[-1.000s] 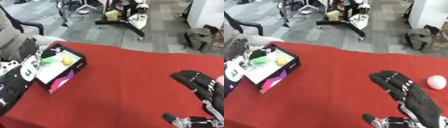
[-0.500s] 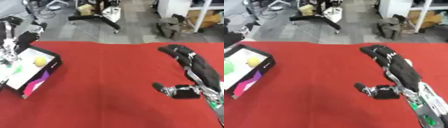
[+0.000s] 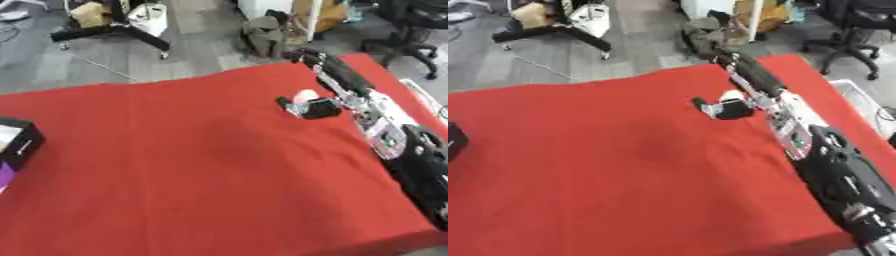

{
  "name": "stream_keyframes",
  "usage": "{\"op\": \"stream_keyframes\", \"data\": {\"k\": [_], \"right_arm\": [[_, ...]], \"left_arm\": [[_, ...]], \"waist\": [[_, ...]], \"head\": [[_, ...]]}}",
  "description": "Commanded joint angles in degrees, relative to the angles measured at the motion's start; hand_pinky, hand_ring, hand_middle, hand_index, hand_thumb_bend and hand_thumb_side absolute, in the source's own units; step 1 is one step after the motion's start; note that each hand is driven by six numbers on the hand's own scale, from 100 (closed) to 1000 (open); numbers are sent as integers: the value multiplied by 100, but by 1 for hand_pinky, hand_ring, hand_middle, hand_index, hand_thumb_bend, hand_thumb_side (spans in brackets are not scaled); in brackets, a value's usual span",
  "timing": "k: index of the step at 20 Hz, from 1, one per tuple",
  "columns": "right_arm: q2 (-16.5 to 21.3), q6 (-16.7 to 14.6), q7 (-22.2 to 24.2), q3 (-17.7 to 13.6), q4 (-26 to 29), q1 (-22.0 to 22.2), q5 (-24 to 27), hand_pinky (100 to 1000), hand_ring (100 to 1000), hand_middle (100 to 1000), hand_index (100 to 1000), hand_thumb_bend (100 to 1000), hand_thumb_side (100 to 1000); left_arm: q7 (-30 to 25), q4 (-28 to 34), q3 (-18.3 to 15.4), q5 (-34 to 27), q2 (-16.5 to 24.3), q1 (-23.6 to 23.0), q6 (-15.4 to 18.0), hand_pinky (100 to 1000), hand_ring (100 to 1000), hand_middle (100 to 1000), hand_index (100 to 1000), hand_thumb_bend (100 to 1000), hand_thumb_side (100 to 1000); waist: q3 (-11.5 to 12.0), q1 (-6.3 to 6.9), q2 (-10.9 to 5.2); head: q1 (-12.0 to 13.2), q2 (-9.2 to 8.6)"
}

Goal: Pick up the objects with one hand, pass them to the other hand, and then place them into the box on the other side of the table.

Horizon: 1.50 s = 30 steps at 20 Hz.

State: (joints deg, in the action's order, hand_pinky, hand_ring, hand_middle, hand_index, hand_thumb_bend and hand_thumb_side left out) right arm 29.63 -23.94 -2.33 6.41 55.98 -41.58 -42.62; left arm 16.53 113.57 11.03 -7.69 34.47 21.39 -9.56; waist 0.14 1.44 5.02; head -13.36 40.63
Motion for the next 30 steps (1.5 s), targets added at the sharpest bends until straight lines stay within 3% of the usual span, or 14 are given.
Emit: {"op": "stream_keyframes", "data": {"k": [1,2,9,17,21,24,27,30], "right_arm": [[301,129,-68,-306,-556,-244,-311,935,809,805,905,269,423],[328,222,-144,-388,-731,-289,-389,935,807,800,898,259,419],[398,512,-412,-627,-1533,-434,-618,947,801,770,868,211,379],[262,467,-267,-627,-1864,-419,-670,950,787,715,807,144,369],[213,450,-270,-620,-1869,-413,-729,936,760,643,740,114,302],[181,269,-389,-606,-1811,-401,-770,926,730,580,681,100,198],[171,156,-715,-622,-1777,-383,-851,894,689,517,616,100,100],[165,138,-1106,-621,-1772,-368,-995,875,674,501,597,100,100]], "left_arm": [[-431,102,58,-9,-168,122,334,869,679,549,629,653,533],[-557,102,103,29,-249,132,391,869,678,548,626,546,622],[-1089,102,325,245,-616,127,588,873,677,543,622,537,638],[-1254,102,417,249,-762,161,659,875,678,543,621,536,641],[-1275,102,429,229,-802,167,668,876,678,544,623,533,645],[-1286,102,439,212,-823,181,682,876,677,543,624,531,650],[-1286,102,444,209,-845,189,682,876,677,542,624,529,653],[-1276,102,448,202,-852,193,688,876,675,540,625,529,654]], "waist": [[61,4,-27],[101,5,-4],[253,-12,109],[343,4,178],[372,3,192],[393,3,198],[420,5,209],[441,7,223]], "head": [[-231,-91],[-287,-105],[-513,-170],[-606,-217],[-656,-234],[-682,-243],[-715,-263],[-738,-277]]}}
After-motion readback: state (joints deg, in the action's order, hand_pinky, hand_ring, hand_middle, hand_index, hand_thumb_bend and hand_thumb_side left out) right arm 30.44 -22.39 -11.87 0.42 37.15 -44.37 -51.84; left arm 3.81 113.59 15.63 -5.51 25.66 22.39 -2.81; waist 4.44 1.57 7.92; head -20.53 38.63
